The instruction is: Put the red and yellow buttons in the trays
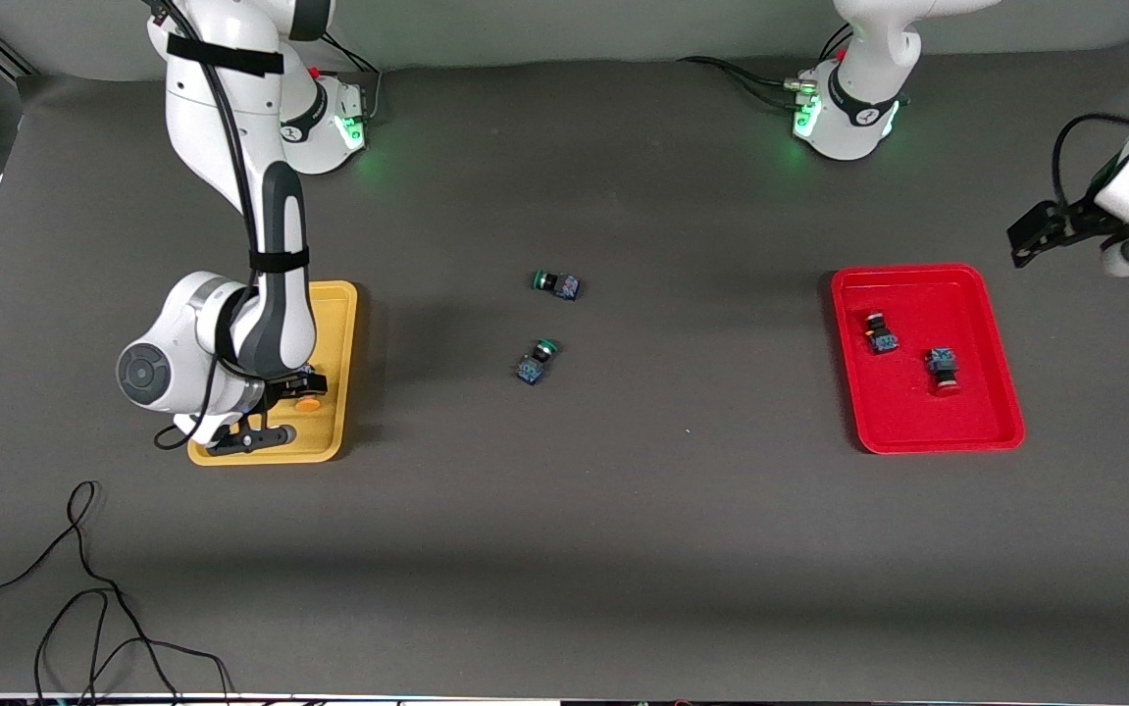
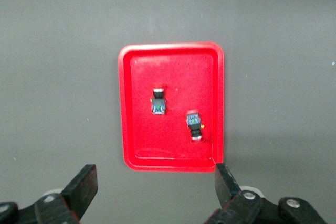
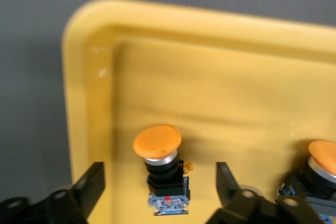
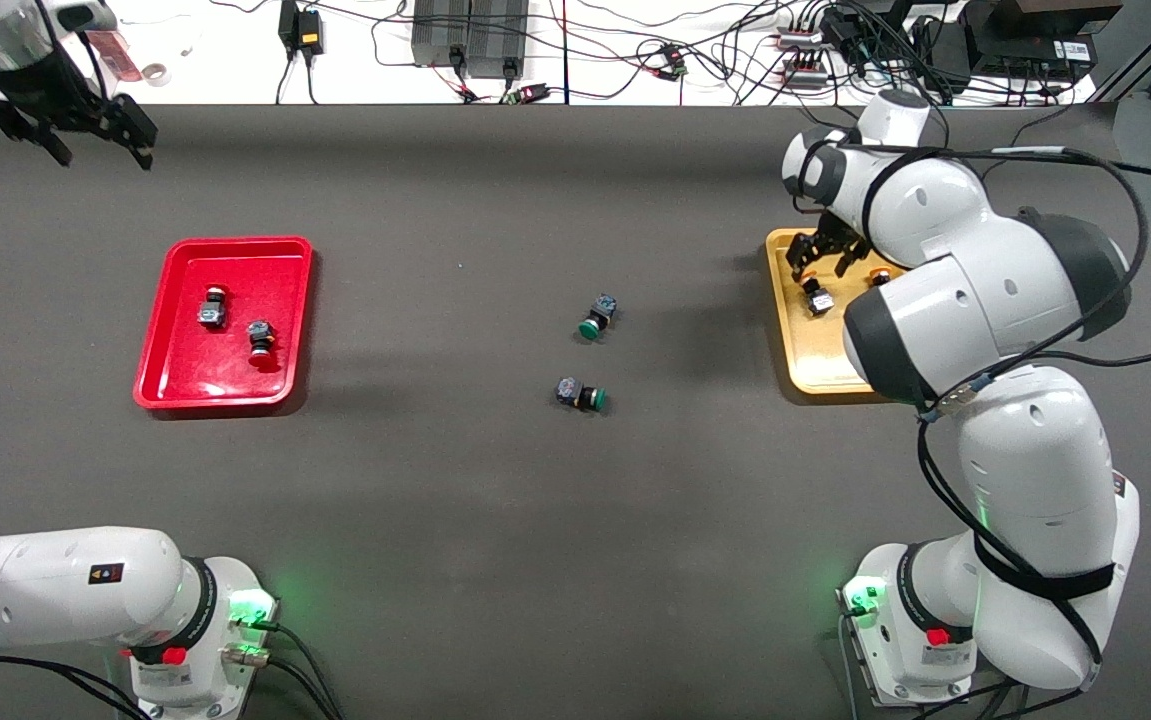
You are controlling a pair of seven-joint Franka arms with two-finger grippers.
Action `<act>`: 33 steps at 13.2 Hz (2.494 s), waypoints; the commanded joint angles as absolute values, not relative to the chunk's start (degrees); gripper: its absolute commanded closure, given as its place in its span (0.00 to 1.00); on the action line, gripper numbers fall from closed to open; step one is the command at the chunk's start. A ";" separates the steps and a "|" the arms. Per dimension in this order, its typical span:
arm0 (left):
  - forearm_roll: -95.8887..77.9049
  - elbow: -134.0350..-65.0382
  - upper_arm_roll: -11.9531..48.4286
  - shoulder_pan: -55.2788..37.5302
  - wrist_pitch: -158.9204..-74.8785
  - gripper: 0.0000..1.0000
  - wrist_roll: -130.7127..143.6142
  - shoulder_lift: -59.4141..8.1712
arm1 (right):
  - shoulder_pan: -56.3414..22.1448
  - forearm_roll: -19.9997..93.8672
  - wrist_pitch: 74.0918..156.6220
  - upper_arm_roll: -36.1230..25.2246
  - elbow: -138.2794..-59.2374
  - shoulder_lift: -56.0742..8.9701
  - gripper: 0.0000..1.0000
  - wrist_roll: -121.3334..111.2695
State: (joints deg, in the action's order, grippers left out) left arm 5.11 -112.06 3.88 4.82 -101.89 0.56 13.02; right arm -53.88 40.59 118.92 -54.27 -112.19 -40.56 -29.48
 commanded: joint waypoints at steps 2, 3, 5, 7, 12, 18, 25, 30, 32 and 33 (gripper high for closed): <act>4.05 -109.65 3.43 3.26 -96.68 0.00 -0.54 11.76 | -56.24 40.17 113.75 -59.48 -109.62 -35.07 0.00 -26.11; 3.09 -112.82 3.34 2.99 -98.86 0.00 -0.44 14.21 | -57.21 39.12 110.95 -61.33 -107.34 -35.07 0.00 -24.97; 3.08 -113.12 3.34 2.99 -99.23 0.00 -0.53 15.11 | -58.53 37.45 105.32 -64.85 -102.94 -35.07 0.00 -23.38; 3.08 -113.12 3.34 2.90 -99.14 0.00 -0.61 16.34 | -59.06 36.83 101.01 -67.40 -99.07 -34.98 0.00 -23.12; 3.08 -112.94 3.08 3.34 -98.44 0.00 -1.32 16.00 | -62.31 26.58 97.56 -68.84 -94.57 -27.37 0.00 -14.36; 3.08 -113.03 3.08 3.25 -97.74 0.00 -1.32 15.91 | -58.82 15.57 97.56 -58.12 -95.36 -15.48 0.00 -1.15; 3.08 -112.85 3.08 3.16 -97.29 0.00 -1.32 15.73 | -25.80 5.98 98.00 -24.21 -98.35 -4.23 0.00 2.55; 3.34 -112.94 2.90 3.43 -97.12 0.00 -1.49 15.73 | -1.79 3.43 96.42 -3.28 -97.82 -0.53 0.00 2.20; 3.51 -112.94 2.90 3.43 -97.03 0.00 -1.49 15.73 | 1.14 2.21 96.24 -0.97 -97.91 0.87 0.00 2.02; 3.52 -112.85 2.90 3.43 -96.94 0.00 -1.49 15.73 | 0.88 0.98 95.46 -1.05 -97.48 1.49 0.00 2.02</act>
